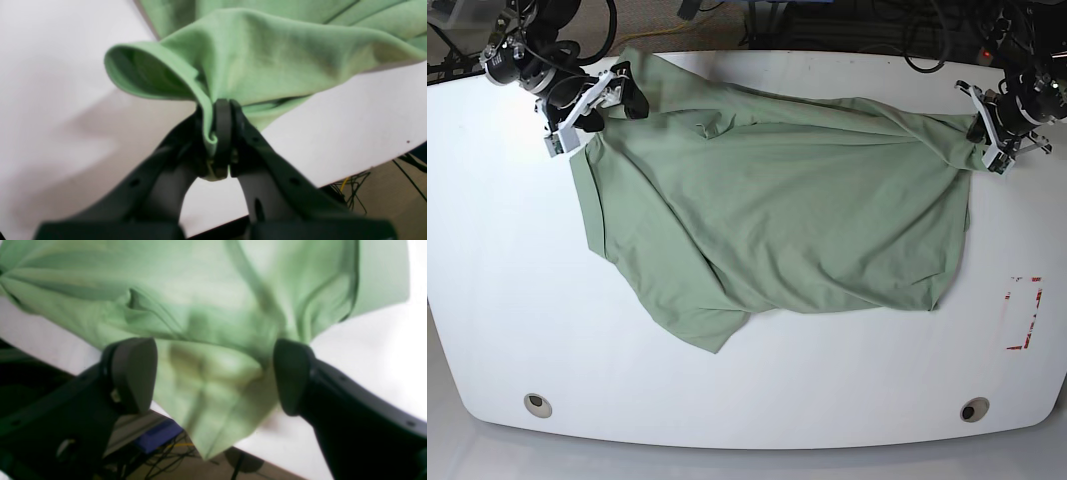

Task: Fold the T-shirt properly
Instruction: 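Lay the green shirt down, sliding both grippers back along its edge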

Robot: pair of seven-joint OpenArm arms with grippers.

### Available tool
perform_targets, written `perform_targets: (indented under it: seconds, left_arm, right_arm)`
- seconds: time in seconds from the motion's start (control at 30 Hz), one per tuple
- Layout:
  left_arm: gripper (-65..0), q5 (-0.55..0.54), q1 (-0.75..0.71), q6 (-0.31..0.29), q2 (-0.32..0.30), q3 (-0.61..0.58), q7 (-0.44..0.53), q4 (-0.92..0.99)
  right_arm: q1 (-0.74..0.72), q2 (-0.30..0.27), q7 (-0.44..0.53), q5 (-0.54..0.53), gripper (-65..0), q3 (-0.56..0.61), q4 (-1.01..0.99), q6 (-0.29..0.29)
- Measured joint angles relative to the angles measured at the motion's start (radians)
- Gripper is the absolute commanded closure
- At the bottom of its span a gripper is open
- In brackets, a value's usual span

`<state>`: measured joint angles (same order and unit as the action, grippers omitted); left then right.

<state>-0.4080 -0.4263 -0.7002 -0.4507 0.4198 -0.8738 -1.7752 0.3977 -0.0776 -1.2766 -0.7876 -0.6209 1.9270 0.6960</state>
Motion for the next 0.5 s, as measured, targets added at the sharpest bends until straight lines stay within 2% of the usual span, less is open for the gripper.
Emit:
perform_targets:
  seconds: [0.2,0.4,0.5]
  left_arm:
    - [0.0,-0.001,0.000,0.000,0.000,0.000,0.000,0.000]
    - [0.0,-0.003,0.000,0.000,0.001,0.000,0.000,0.000]
    - [0.0,-0.004,0.000,0.000,0.001,0.000,0.000,0.000]
  right_arm:
    - [-0.003,0.003,0.000,0.117,-52.3,0.016,-0.036,0.000]
    - [0.000,0.001,0.004,0.123,-52.2,0.041,-0.068,0.000]
    - [0.000,0.009,0.006,0.103,-45.3,0.096,-0.062,0.000]
